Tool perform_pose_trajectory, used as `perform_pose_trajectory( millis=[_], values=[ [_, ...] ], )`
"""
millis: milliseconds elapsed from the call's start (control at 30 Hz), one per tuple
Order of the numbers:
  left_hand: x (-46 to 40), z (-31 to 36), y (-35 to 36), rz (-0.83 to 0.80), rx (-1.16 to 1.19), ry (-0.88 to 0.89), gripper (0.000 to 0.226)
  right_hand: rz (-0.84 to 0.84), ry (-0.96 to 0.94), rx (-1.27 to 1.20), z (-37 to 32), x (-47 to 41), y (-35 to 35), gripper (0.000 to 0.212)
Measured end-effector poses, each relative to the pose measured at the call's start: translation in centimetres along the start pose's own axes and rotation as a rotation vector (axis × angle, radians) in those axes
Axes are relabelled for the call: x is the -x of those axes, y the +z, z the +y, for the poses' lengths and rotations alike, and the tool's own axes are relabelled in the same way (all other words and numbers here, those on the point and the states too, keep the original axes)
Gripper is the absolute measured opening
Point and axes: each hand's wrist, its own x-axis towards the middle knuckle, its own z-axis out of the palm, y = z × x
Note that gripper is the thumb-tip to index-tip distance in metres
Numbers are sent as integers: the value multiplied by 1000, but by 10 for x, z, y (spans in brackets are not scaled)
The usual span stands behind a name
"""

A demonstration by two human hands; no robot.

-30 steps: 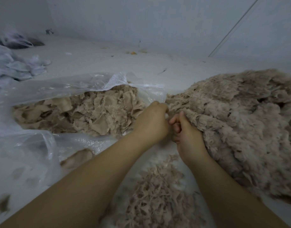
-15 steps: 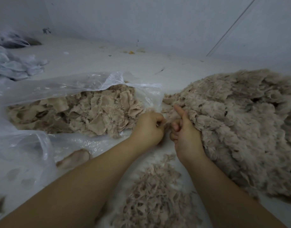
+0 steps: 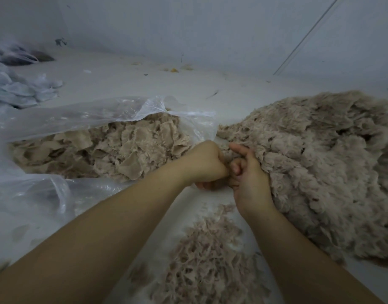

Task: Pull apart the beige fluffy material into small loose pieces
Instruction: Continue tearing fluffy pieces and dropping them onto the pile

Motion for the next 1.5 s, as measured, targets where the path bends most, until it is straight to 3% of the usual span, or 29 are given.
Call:
perform_pose_trajectory(
  millis=[100,167,333,433,567,667,867,1000,1167,1267,1433,1500],
  values=[
    [-21,-4,10,273,-80,149,35,-6,-10,-7,2,-2,0,40],
    [-30,-6,16,246,47,210,50,-9,-14,-3,2,-3,0,41],
    [-38,-7,22,166,113,229,26,21,19,-9,1,-4,0,33],
    [-31,-11,23,216,209,198,33,30,24,-5,0,-4,1,27],
    [-10,-20,22,238,208,208,45,93,56,35,0,-2,2,35],
    [7,-31,22,213,315,131,26,106,68,43,0,0,3,47],
    [37,-46,33,252,573,15,28,118,98,125,0,0,4,55],
    [45,-50,39,265,718,8,31,124,124,125,-1,-2,6,39],
    [48,-55,35,328,977,66,48,132,121,172,5,-8,3,48],
    [47,-58,36,398,1026,116,45,139,129,192,10,-13,1,73],
    [48,-57,34,418,1060,130,46,158,129,242,14,-17,0,76],
    [48,-56,35,382,1012,128,37,142,121,244,15,-18,0,74]
  ],
)
